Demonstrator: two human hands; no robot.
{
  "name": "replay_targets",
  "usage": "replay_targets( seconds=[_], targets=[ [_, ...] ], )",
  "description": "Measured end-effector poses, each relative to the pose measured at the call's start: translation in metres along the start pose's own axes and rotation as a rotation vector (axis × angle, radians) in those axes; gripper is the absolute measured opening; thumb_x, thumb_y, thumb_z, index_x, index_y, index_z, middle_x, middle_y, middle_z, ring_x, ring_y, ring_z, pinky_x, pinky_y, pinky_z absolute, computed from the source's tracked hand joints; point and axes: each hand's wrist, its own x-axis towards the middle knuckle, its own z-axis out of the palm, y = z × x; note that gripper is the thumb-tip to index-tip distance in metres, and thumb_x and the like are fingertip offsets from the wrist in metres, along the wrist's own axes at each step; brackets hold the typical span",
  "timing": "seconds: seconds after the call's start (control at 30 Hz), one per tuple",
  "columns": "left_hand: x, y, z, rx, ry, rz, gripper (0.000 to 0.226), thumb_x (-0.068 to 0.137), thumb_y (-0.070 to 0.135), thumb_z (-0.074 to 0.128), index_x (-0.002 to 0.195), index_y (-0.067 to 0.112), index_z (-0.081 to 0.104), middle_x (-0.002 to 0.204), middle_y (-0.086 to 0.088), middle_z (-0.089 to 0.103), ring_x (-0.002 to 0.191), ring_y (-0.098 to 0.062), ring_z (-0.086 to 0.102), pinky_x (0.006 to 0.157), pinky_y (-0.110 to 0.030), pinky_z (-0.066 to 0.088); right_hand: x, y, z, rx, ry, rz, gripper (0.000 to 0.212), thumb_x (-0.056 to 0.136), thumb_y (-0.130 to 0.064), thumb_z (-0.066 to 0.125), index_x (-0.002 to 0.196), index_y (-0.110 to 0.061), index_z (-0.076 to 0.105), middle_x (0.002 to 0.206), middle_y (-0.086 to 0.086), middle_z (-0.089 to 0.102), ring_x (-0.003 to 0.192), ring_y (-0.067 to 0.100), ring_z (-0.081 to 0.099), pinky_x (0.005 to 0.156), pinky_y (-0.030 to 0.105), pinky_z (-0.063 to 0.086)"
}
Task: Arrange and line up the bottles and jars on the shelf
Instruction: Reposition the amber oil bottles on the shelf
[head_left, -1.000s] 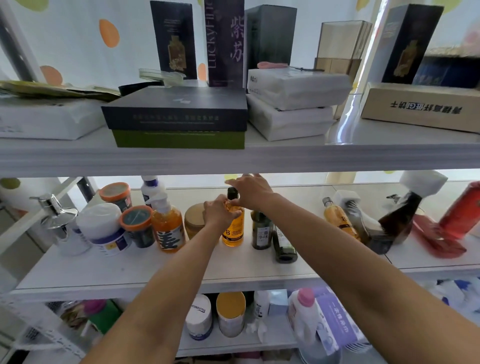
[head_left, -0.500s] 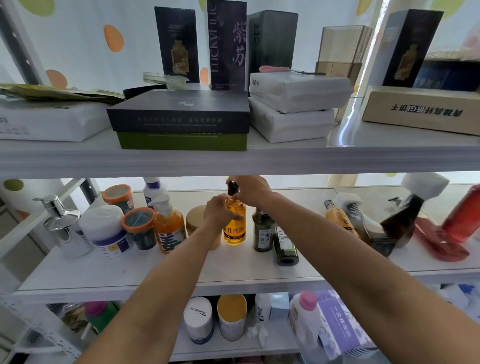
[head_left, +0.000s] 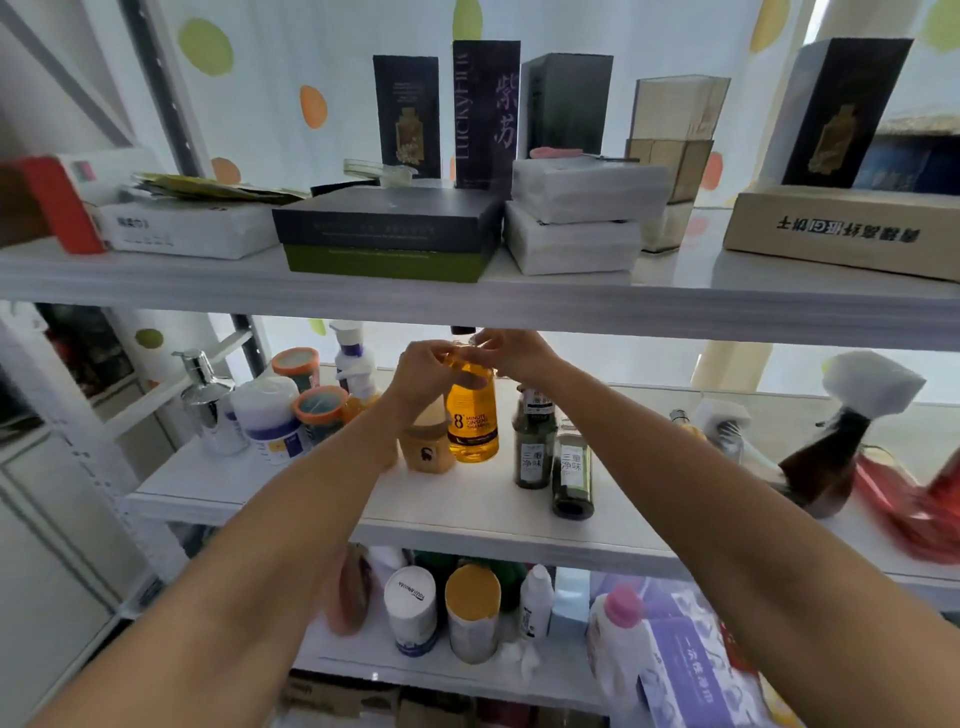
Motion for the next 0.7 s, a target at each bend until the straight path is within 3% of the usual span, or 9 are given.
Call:
replay_targets(
  seconds=[0.17, 0.3, 0.4, 0.5, 0.63, 0.7],
  targets=[
    [-0.032, 0.047, 0.024, -0.007, 0.053, -0.018, 0.033, 0.054, 0.020, 0.085, 0.084, 0.013, 0.073, 0.086, -0.010, 0.069, 0.085, -0.025, 0.063, 0.079, -0.041, 0.051, -0.043, 0.002, -0.040, 0.146, -0.017, 0.009, 0.047, 0.084, -0.037, 0.068, 0.118, -0.007, 0.060, 0.121, 0.009, 0.063, 0.109, 0.024, 0.062, 0.090, 0.035, 0.053],
    [-0.052, 0.072, 0.070, -0.021, 0.063, -0.009, 0.035, 0.062, 0.022, 0.083, 0.094, 0.010, 0.073, 0.092, -0.010, 0.071, 0.090, -0.027, 0.066, 0.081, -0.040, 0.053, -0.082, 0.027, -0.079, 0.194, -0.088, 0.044, 0.055, 0.086, -0.036, 0.066, 0.130, -0.005, 0.052, 0.129, 0.014, 0.057, 0.118, 0.029, 0.057, 0.090, 0.038, 0.052],
    [-0.062, 0.087, 0.109, 0.001, 0.042, -0.013, 0.050, 0.049, 0.031, 0.082, 0.094, 0.011, 0.074, 0.093, -0.012, 0.073, 0.090, -0.027, 0.067, 0.082, -0.041, 0.053, -0.105, 0.054, -0.107, 0.182, -0.096, 0.101, 0.052, 0.088, -0.031, 0.064, 0.130, -0.005, 0.051, 0.128, 0.017, 0.057, 0.117, 0.030, 0.058, 0.089, 0.037, 0.052],
    [-0.065, 0.098, 0.148, 0.051, -0.049, -0.020, 0.050, 0.050, 0.024, 0.088, 0.095, 0.010, 0.073, 0.089, -0.009, 0.070, 0.086, -0.023, 0.063, 0.078, -0.037, 0.051, -0.122, 0.084, -0.129, 0.148, -0.075, 0.148, 0.048, 0.087, -0.023, 0.067, 0.128, -0.003, 0.052, 0.124, 0.020, 0.059, 0.113, 0.033, 0.059, 0.088, 0.040, 0.052],
    [-0.059, 0.103, 0.195, 0.139, -0.117, -0.004, 0.050, 0.057, 0.014, 0.086, 0.104, 0.008, 0.069, 0.101, -0.011, 0.070, 0.091, -0.023, 0.061, 0.079, -0.034, 0.047, -0.132, 0.122, -0.141, 0.036, 0.002, 0.184, 0.045, 0.084, -0.022, 0.069, 0.123, -0.003, 0.057, 0.119, 0.020, 0.063, 0.108, 0.033, 0.062, 0.094, 0.047, 0.052],
    [-0.052, 0.098, 0.213, 0.160, -0.132, -0.004, 0.047, 0.060, 0.012, 0.084, 0.104, 0.006, 0.067, 0.102, -0.012, 0.069, 0.094, -0.027, 0.063, 0.077, -0.033, 0.047, -0.132, 0.136, -0.141, -0.025, 0.043, 0.184, 0.043, 0.084, -0.022, 0.068, 0.121, -0.003, 0.058, 0.119, 0.017, 0.063, 0.108, 0.032, 0.061, 0.095, 0.044, 0.050]
  ],
)
